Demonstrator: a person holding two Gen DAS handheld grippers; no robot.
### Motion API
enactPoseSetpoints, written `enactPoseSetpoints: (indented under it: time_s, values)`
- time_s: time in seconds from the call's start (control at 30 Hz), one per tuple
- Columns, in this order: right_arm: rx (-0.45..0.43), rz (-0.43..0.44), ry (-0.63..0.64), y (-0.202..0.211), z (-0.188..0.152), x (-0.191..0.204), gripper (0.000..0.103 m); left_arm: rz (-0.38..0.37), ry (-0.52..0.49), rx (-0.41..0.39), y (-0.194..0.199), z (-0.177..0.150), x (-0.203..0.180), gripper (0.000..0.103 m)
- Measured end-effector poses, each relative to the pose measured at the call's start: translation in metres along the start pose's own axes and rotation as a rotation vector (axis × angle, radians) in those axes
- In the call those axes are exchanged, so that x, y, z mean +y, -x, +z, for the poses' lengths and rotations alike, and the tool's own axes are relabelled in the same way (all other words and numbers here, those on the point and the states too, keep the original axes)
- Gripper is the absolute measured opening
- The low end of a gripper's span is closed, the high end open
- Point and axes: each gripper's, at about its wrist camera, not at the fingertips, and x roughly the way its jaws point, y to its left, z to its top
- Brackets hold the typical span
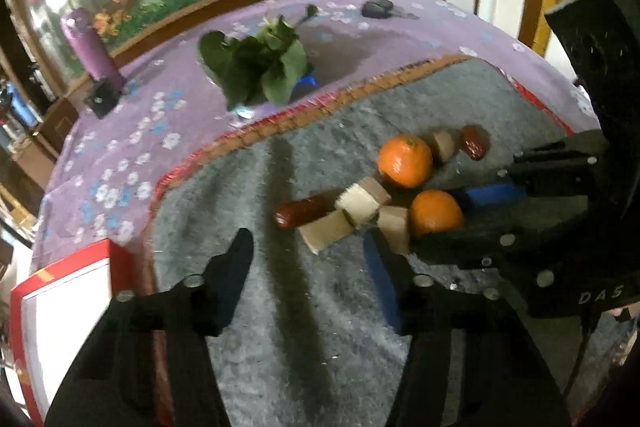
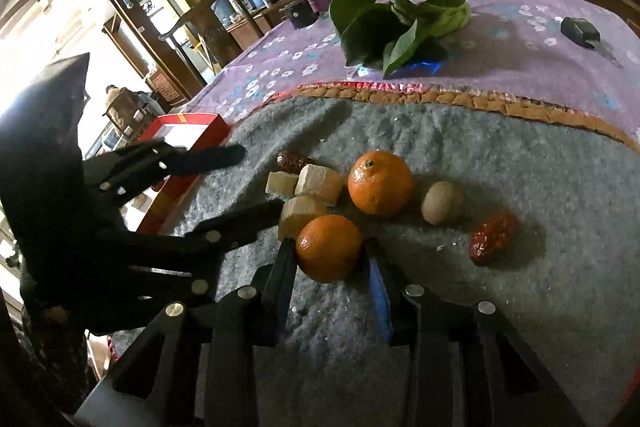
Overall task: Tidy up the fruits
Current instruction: 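Grasp a mandarin orange with the right tool while the left tool grasps a rice cake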
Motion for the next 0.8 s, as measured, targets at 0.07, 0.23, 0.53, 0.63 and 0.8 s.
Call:
enactPoseSetpoints:
  time_s: [0.07,0.23,0.53,0.63,0.8]
  values:
    - [-0.001,0.008,-0.010,0.000,0.001,-0.002,0.034,-0.032,-0.003,0.009,-0.005,0.000,-0.002,0.038]
    - [0.005,0.047,-0.055,0.002,0.002,-0.009,0.033,-0.067,-0.018,0.013,-0.012,-0.001,-0.004,0.025]
    - [0.017,0.113,-0.164,0.006,0.002,-0.029,0.033,-0.103,-0.085,0.019,0.004,-0.008,-0.021,0.017]
    - [0.019,0.126,-0.190,0.006,0.003,-0.033,0.033,-0.169,-0.085,0.015,0.014,-0.013,-0.025,0.017]
    - [0.019,0.124,-0.190,0.006,0.003,-0.032,0.033,-0.013,-0.036,0.000,0.012,-0.005,-0.011,0.020]
